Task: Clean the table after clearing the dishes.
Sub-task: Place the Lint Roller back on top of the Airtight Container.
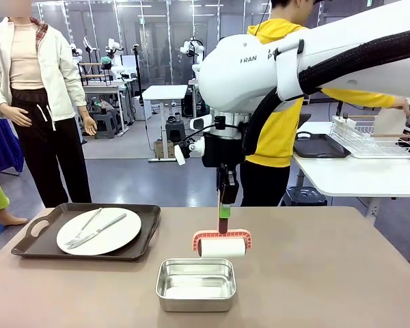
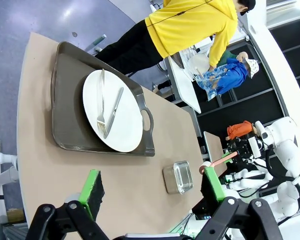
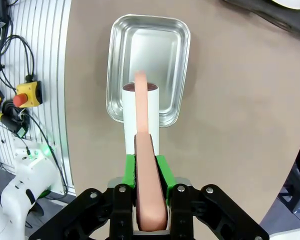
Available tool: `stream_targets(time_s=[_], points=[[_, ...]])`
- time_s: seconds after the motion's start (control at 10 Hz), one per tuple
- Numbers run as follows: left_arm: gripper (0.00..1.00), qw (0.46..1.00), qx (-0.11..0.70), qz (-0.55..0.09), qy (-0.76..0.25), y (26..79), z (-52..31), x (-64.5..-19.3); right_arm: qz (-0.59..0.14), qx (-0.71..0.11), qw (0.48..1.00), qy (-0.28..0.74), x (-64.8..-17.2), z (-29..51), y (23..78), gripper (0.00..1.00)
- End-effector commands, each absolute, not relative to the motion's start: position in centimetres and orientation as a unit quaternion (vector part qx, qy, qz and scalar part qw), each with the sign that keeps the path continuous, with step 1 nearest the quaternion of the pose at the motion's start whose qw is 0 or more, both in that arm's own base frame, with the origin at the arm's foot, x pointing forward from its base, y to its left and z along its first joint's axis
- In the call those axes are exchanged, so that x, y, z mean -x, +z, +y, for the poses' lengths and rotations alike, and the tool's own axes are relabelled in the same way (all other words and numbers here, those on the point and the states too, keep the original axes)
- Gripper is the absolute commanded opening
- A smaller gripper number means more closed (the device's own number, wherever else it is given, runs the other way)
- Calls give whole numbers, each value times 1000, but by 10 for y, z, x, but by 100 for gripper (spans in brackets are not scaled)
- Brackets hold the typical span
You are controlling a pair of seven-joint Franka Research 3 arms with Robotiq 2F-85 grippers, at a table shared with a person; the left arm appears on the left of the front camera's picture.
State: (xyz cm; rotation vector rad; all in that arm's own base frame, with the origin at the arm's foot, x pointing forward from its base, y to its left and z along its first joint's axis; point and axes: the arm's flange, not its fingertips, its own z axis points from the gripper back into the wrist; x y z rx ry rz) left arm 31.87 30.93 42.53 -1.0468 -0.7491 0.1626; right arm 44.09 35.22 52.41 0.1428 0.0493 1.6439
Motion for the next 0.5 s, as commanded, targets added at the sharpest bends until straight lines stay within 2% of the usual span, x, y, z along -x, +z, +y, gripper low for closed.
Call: stream_targets(time_s=[0.0, 0.4], points=[[100, 794, 491, -352, 71, 427, 310, -316, 22, -71, 679, 731, -436, 352, 528, 22], [100, 794, 491, -352, 71, 427, 310, -316, 19, -94, 681, 726, -448, 390, 494, 22]])
